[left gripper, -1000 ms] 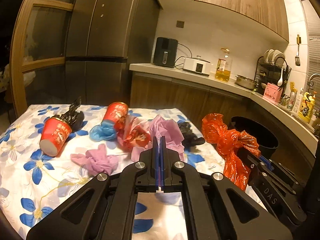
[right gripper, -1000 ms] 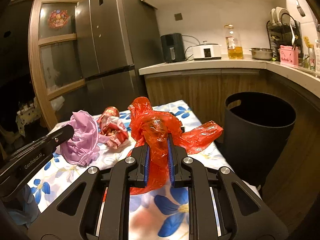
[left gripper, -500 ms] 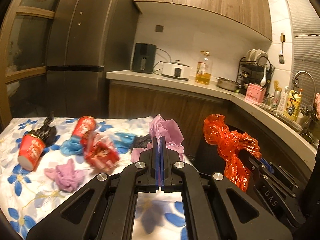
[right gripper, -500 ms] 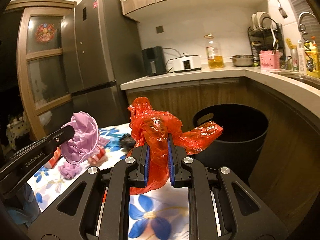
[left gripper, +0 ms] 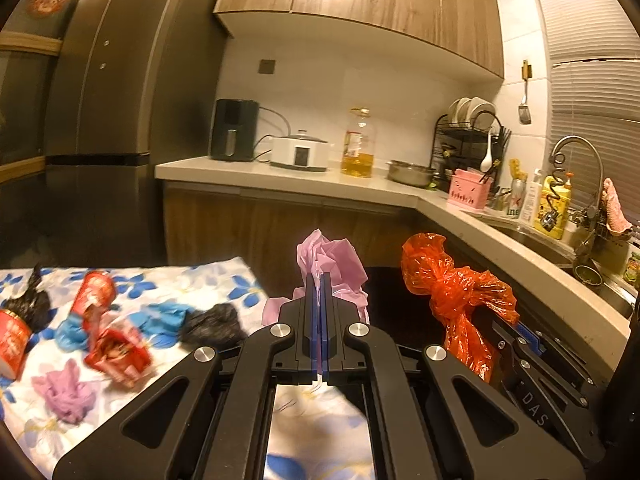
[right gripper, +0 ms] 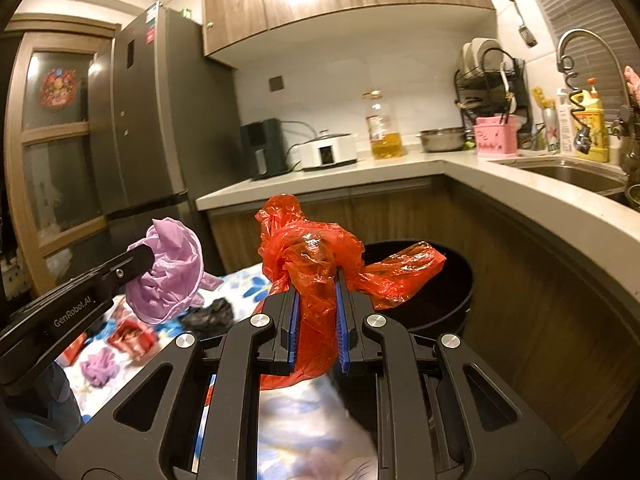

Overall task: Collect trash
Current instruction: 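Carry the red and purple bags over the black bin with both tools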

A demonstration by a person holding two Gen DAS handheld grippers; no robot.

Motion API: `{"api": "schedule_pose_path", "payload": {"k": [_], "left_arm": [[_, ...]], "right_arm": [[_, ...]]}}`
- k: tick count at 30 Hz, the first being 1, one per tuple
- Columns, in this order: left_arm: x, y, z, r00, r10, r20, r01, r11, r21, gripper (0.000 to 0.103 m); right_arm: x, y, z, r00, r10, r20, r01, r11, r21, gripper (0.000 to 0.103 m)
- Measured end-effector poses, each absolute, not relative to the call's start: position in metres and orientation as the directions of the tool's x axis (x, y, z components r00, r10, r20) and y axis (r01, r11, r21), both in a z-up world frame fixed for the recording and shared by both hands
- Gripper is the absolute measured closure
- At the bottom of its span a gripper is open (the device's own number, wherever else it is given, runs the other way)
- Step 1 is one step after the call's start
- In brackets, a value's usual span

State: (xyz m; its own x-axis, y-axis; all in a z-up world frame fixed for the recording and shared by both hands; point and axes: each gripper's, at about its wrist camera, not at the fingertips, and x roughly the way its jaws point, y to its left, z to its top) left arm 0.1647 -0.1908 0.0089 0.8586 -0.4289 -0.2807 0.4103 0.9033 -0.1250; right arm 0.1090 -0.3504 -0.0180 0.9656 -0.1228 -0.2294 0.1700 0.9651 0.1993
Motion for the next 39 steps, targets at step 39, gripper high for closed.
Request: {"api": "schedule_pose_path", "payload": {"k": [39], "left_arm": [[0.239, -0.311, 0.003, 0.784, -0.536, -0.313, 0.527, 0.842, -0.121, 0.102]], "right_arm": [[0.163, -0.436, -0.013, 0.953, -0.245, -0.180, 0.278, 0.942, 0.190, 0.087]]}}
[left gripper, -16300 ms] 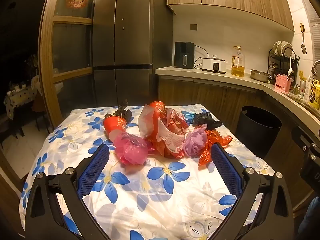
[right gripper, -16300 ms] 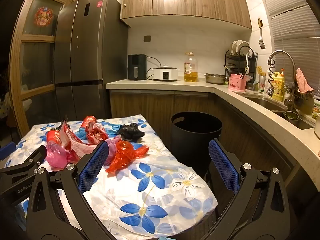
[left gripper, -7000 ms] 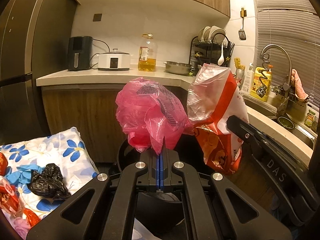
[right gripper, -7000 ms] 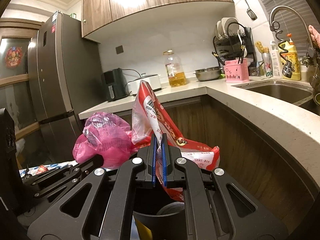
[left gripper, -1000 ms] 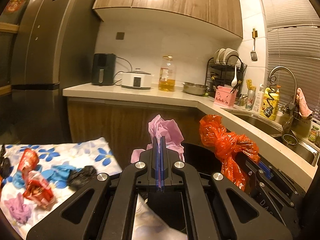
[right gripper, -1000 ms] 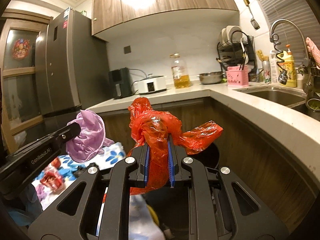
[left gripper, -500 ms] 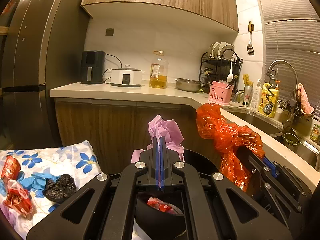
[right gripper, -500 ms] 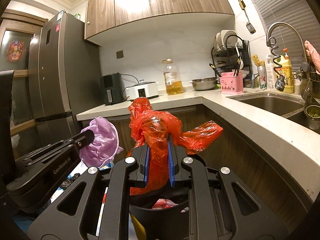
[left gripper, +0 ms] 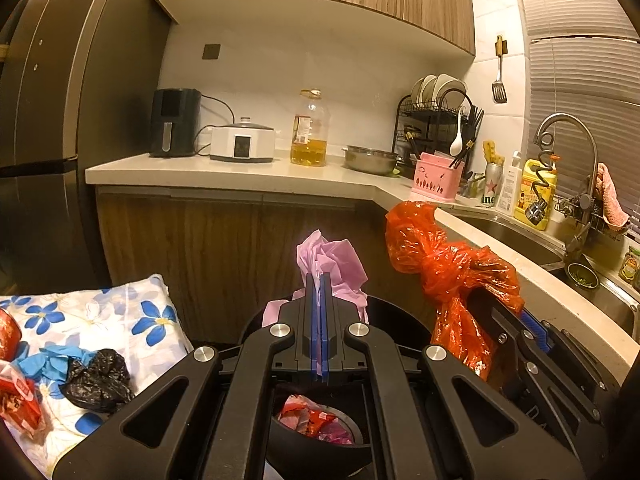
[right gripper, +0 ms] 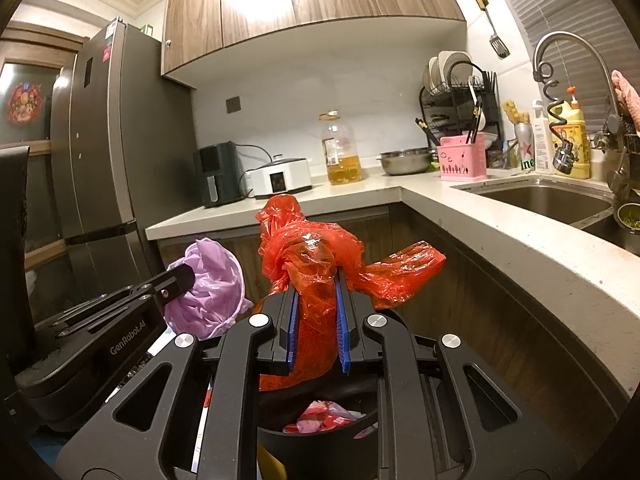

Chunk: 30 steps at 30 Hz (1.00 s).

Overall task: Collect trash
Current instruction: 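Carry the red and purple bags over the black bin with both tools, then open both tools to drop the red and purple bags into the bin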

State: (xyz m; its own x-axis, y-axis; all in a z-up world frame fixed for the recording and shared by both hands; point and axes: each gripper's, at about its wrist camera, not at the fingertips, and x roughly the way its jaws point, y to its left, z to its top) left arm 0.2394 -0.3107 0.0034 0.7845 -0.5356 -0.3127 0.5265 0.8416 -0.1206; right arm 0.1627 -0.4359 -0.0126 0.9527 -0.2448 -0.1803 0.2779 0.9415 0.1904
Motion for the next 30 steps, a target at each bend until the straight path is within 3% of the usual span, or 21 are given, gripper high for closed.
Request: {"api": "schedule_pose_path", "payload": {"k": [16, 19, 21, 25, 30], "left_arm": [[0.252, -0.315, -0.006, 0.759, -0.547, -0.353, 0.542, 0.831, -0.123, 0.101], [0.254, -0.312, -0.008, 0.756, -0.550, -0.357, 0.541, 0.830, -0.134, 0.093], [0.255, -0.310, -0.009, 0.757, -0.547, -0.356, 0.536, 0.833, -0.139, 0.078], [0.257, -0.306, -0.011, 0.751, -0.553, -0.359, 0.538, 0.829, -0.152, 0.068], [0.257, -0.289, -0.010, 0.777, -0.522, -0.352, 0.489, 0.852, -0.186, 0.038]], "right_arm": [[0.182, -0.444, -0.020, 0.948, -0.234, -0.215, 0.277, 0.941, 0.196, 0.083], [0.185, -0.445, -0.022, 0.946, -0.233, -0.225, 0.279, 0.939, 0.199, 0.079], [0.187, -0.445, -0.023, 0.945, -0.229, -0.232, 0.277, 0.940, 0.200, 0.075], [0.189, -0.445, -0.026, 0.942, -0.233, -0.243, 0.283, 0.939, 0.196, 0.065], [0.184, -0.444, -0.029, 0.938, -0.243, -0.249, 0.296, 0.933, 0.205, 0.053]]}}
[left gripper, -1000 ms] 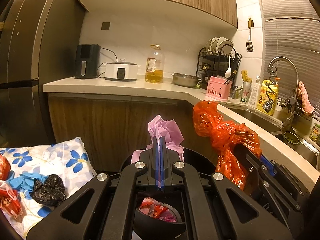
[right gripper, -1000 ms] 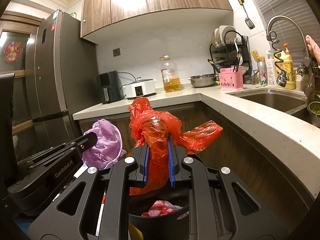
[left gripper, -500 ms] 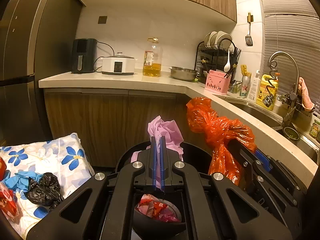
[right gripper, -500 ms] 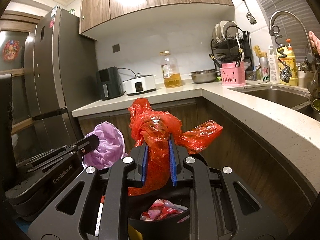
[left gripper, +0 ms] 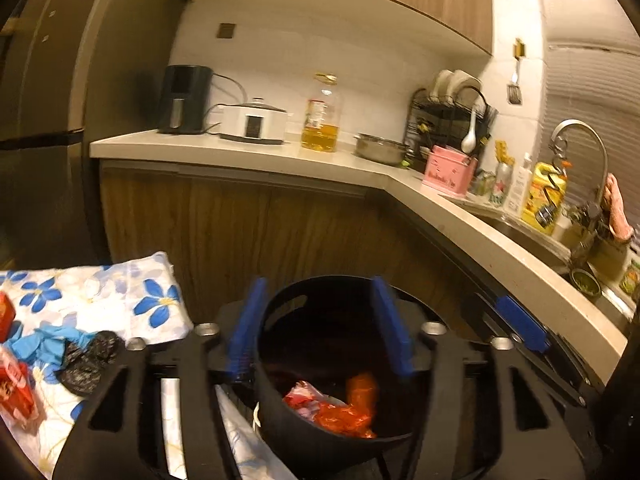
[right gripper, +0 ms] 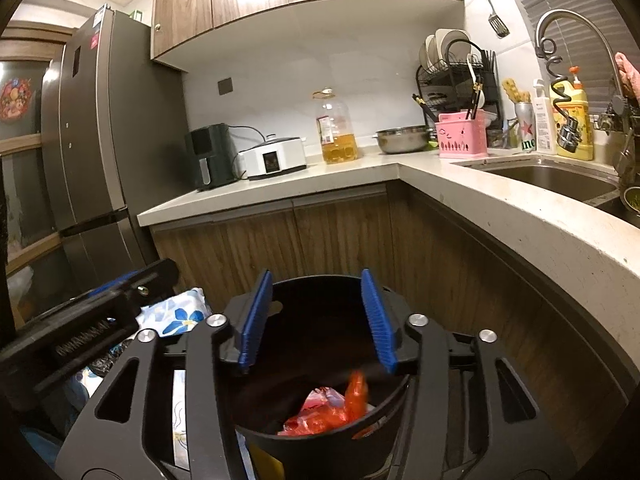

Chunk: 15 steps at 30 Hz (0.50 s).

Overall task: Collect trash
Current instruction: 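Open both tools to drop the red and purple bags into the bin, then move both tools back over the table toward the cups and gloves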

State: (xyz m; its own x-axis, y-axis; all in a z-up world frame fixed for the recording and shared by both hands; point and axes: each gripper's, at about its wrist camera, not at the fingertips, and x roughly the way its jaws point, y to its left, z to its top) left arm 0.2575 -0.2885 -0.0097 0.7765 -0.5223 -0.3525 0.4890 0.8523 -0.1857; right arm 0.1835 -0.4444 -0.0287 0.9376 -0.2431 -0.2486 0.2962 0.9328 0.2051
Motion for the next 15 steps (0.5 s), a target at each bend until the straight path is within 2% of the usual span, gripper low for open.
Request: {"api": "schedule_pose_path", "payload": {"k": [1, 3, 7, 15], "left_arm": [[0.256, -0.284, -0.009, 0.784, -0.515, -0.347, 0.479, 0.857, -0.190, 0.034], [0.251, -0.274, -0.009, 0.808, -0.481, -0.339, 0.446, 0.877, -0.182, 0.018], [0.241, -0.258, -0.010, 0.840, -0.419, -0.344, 0.393, 0.908, -0.145, 0.014], [0.217, -0.222, -0.011, 0.879, -0.322, -0.352, 0.299, 0.947, -0.120, 0.009]], "right_arm": [[0.182, -0.443, -0.029, 0.937, -0.245, -0.249, 0.298, 0.932, 0.205, 0.048], [0.178, -0.440, -0.029, 0.935, -0.253, -0.249, 0.306, 0.930, 0.202, 0.041], [0.169, -0.433, -0.030, 0.933, -0.256, -0.252, 0.309, 0.930, 0.199, 0.029], [0.147, -0.413, -0.027, 0.929, -0.246, -0.277, 0.310, 0.925, 0.218, 0.020]]}}
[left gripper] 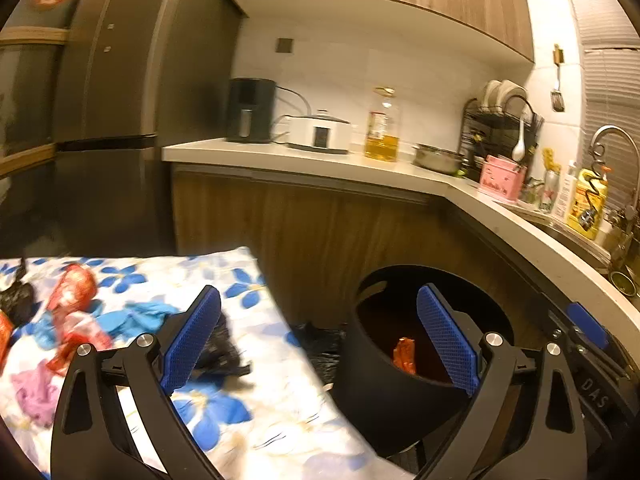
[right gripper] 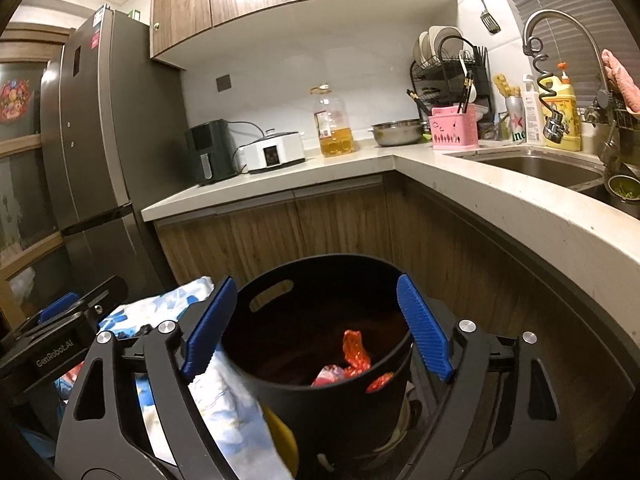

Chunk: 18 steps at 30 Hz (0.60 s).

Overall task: Collect trash
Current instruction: 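Move both tools back over the table toward the cups and gloves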

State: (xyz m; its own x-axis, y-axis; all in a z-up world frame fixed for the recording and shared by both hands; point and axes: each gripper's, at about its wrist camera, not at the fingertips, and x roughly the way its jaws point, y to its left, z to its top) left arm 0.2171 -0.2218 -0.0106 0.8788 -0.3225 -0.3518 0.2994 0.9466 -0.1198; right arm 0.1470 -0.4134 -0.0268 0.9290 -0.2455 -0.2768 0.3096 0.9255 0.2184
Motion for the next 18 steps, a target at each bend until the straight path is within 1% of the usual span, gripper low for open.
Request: {"api": "schedule_pose_path", "payload": {"k": [3, 7, 18], "left_arm": [[0.208, -0.208, -0.010, 0.889, -0.292, -0.352, 0.266, 0.956, -0.119, 0.008], [0.196, -0.193, -0.010, 0.898, -0.255, -0.357, 0.232, 0.967, -0.107, 0.007], [0.163, -0.157, -0.005, 0.917, -0.218, -0.333, 0.190, 0.975, -0.114, 0.007]], "right_arm": [[0.138, -0.404, -0.025, 0.931, -0.236, -0.278, 0.301, 0.928, 0.220, 0.018], [0.127, -0.390, -0.020, 0.934, -0.231, -0.273, 0.294, 0.931, 0.219, 0.017], [0.102, -0.352, -0.008, 0.941, -0.226, -0.250, 0.276, 0.943, 0.187, 0.017]]}}
